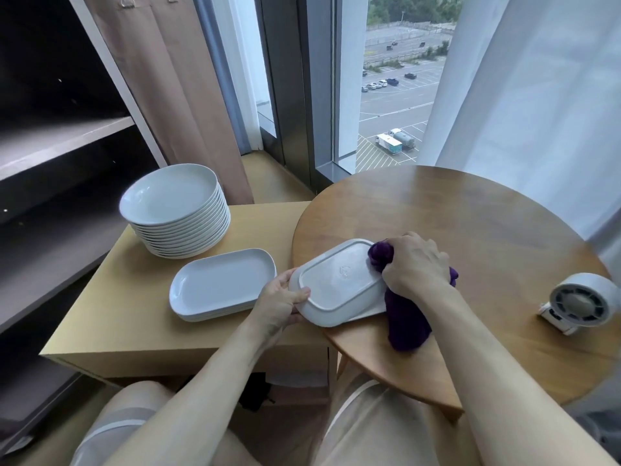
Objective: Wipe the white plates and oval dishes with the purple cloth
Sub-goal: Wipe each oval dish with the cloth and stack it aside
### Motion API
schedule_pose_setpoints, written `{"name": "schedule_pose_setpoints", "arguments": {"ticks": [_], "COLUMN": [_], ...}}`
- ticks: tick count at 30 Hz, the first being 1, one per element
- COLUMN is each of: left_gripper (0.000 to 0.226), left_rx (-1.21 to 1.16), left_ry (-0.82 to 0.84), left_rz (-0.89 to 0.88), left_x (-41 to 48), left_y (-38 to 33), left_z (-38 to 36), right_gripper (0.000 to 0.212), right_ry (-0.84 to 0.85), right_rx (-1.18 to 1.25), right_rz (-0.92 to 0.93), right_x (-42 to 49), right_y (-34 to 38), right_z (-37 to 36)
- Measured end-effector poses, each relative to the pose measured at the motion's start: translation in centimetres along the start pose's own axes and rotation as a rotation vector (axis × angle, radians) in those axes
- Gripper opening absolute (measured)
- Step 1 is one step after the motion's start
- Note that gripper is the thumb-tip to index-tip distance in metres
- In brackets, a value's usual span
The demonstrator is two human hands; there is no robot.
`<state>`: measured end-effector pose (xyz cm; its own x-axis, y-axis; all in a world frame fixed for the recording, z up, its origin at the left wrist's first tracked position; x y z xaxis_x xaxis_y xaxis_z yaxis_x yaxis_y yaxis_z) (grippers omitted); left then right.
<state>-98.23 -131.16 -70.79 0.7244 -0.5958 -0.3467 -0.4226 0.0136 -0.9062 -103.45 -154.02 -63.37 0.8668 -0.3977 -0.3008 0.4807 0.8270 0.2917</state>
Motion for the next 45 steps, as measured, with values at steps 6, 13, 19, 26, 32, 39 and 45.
{"name": "schedule_pose_setpoints", "arguments": {"ticks": [6,13,19,26,32,39,45], "left_gripper": [0.039,0.046,0.045,0.057,0.059,0.039,0.038], "left_rx": [0.098,0.188,0.234,0.223,0.127,-0.146,-0.312], "left_ry": [0.038,0.034,0.011,-0.019,-0.066,-0.093,-0.105], "left_rz": [-0.086,-0.18,-0.243,-0.261,-0.232,-0.071,-0.002], "left_x": [-0.5,-0.8,-1.1,-1.7,-1.9,-2.2,-2.2], "left_y": [-1.3,-2.0,-2.3,-2.1,-1.5,0.7,0.9], "left_z": [-1.2,-1.6,-1.8,-2.5,-2.9,-2.4,-2.1], "right_gripper": [0.03,0.042,0.031,0.03,0.022,0.019,0.02], "right_ry": [-0.019,-0.012,-0.143,-0.149,-0.039,0.142,0.258], "right_rx": [-0.121,-0.112,-0.157,0.061,0.317,0.221,0.12], "right_rz": [0.152,0.6,0.599,0.308,0.046,-0.065,-0.11], "right_x": [-0.4,-2.4,-2.7,0.1,1.7,0.8,-0.4], "right_y": [3.3,8.0,9.0,4.9,-0.3,-1.1,-0.3], "right_z": [-1.0,-1.9,-2.4,-0.6,-0.2,-0.4,0.3]}}
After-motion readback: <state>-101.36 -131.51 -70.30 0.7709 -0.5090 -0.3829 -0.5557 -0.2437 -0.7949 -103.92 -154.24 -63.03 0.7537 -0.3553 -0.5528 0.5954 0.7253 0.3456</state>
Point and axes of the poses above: each hand's wrist, its own x-axis towards the middle knuckle, its own z-axis out of the back of the hand, y = z × x, the point moved 4 cm from there along x, towards the middle knuckle, and after that the axes turned 14 degrees about y, right-handed, at the moved point
